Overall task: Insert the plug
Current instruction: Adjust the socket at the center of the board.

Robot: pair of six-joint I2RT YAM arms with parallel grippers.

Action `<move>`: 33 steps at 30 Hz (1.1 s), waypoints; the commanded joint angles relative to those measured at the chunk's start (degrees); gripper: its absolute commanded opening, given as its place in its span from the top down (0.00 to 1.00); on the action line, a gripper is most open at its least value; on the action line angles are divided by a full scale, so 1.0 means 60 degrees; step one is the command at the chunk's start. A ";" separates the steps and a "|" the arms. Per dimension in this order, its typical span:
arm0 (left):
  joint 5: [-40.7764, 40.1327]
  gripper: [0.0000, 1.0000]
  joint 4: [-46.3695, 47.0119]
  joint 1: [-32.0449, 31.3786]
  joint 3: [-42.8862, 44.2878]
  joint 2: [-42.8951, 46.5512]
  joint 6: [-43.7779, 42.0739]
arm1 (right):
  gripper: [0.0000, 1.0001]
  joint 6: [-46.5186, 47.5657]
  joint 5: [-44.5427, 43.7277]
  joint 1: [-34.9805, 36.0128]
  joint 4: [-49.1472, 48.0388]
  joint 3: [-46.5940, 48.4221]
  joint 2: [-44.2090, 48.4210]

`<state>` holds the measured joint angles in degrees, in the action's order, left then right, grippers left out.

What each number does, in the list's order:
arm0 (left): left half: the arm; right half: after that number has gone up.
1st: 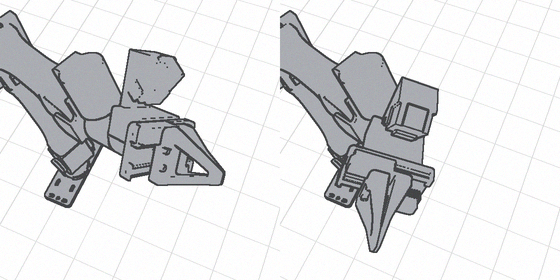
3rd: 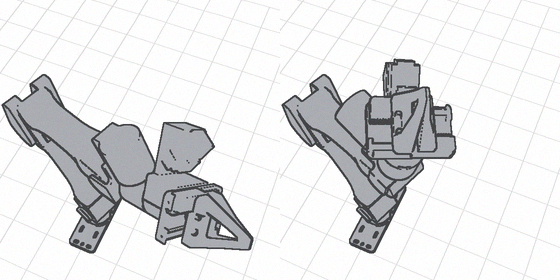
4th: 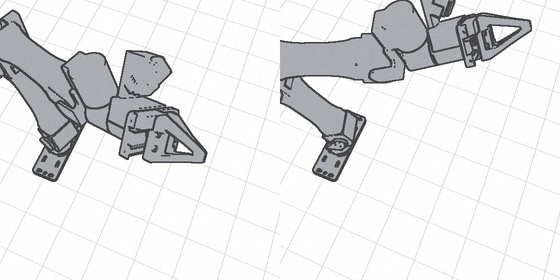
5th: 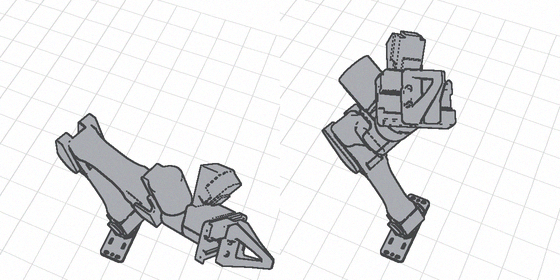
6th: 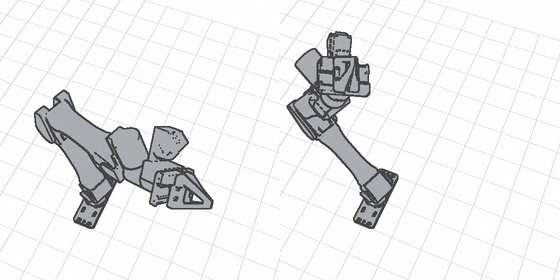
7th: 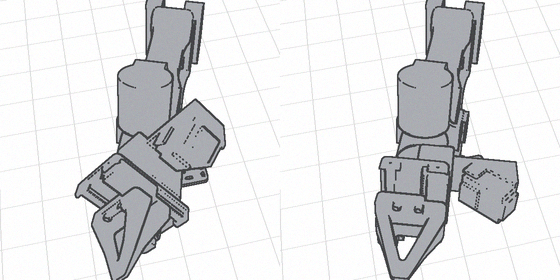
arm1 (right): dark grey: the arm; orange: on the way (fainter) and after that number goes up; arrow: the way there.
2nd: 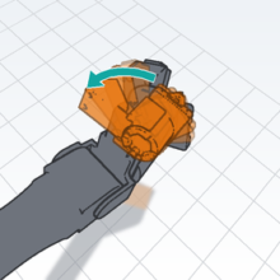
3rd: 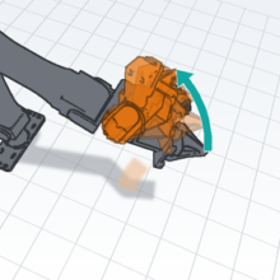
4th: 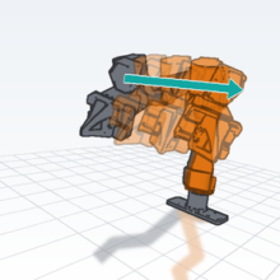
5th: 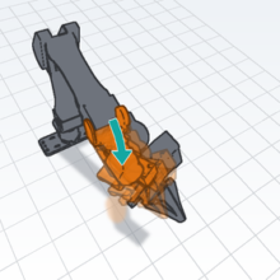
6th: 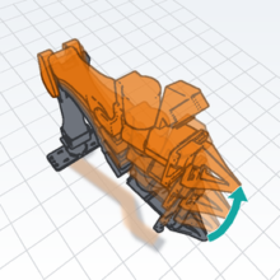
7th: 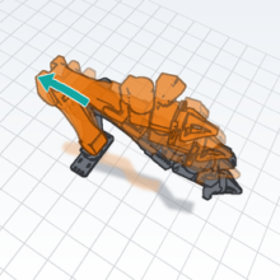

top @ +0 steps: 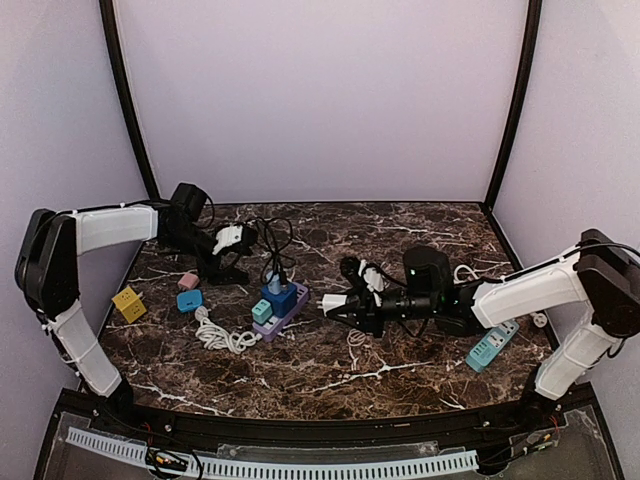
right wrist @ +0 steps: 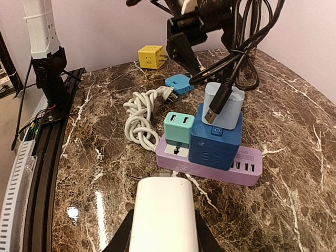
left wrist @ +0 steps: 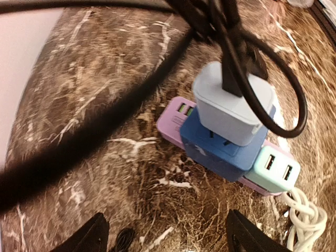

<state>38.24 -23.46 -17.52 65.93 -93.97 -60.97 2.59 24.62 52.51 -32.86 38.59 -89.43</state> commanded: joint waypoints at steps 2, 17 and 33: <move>0.1423 0.21 -0.2649 -0.0201 0.1781 -0.1754 -0.3855 | 1.00 0.0065 -0.0117 -0.0159 -0.0805 -0.0138 -0.0160; 0.3742 0.21 -0.6227 -0.0770 0.3403 -0.3159 -0.5639 | 1.00 -0.0053 0.0320 -0.0228 -0.0946 0.0008 -0.0759; 0.4141 0.21 -0.2664 -0.1141 0.2538 -0.3656 -0.3840 | 1.00 -0.0022 0.0206 -0.0259 -0.0643 0.0233 -0.0740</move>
<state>62.39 -33.65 -23.51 82.39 -115.90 -77.41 2.50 25.93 51.40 -36.12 38.81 -93.97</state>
